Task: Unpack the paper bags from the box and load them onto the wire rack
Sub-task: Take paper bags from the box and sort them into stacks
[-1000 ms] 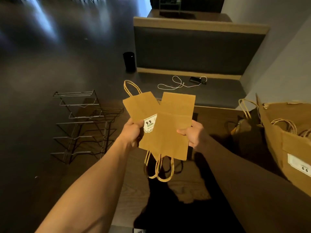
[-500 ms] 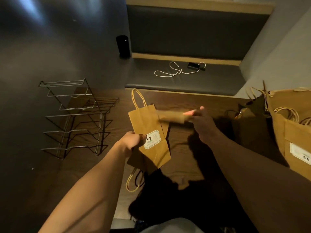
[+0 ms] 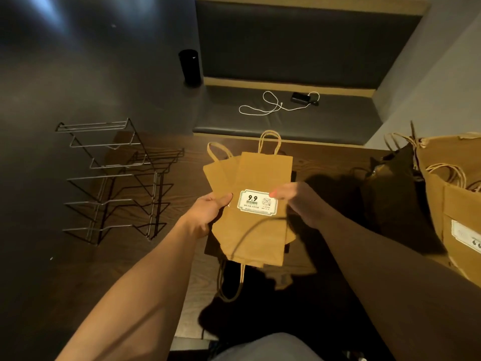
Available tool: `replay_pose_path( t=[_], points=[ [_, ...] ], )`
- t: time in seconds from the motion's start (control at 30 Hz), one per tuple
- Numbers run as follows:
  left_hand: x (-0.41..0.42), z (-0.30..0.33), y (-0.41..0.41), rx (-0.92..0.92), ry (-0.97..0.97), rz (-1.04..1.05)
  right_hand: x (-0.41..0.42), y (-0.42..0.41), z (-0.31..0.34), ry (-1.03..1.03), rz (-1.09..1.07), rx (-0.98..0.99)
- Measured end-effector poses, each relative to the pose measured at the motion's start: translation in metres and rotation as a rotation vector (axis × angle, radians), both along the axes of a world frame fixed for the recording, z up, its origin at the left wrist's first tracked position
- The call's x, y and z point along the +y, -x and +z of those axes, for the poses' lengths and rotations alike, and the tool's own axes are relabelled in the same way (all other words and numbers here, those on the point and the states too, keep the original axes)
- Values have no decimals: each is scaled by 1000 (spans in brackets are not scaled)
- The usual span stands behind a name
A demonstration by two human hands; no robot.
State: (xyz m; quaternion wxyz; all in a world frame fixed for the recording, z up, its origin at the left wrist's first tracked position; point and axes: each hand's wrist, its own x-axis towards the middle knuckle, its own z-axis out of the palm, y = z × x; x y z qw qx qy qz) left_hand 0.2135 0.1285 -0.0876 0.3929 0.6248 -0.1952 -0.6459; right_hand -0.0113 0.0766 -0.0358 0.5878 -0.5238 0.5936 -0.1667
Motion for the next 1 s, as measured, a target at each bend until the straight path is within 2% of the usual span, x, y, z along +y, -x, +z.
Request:
replay_pose_path(
  t=[0.1,0.23,0.47,0.53,0.63,0.73,0.83,1.0],
  points=[
    [-1,3,-2,-69,29,-67,0,6,-3,270,5,131],
    [1,10,-3,-82,53,-41,-8,11,-16,342,124,109],
    [3,21,18,31,112,42,2,-6,-19,-3,-88,-5],
    [4,23,19,36,102,45,2,-4,-15,-34,-108,-21],
    [9,21,10,15,83,113,-1,8,-8,-24,-242,88],
    [12,13,-7,37,93,109,-3,23,-5,15,-334,112],
    [12,17,-9,35,72,140,-3,28,0,-82,-421,3],
    [8,18,-2,42,90,408,-4,23,5,-171,-556,-336]
  ],
)
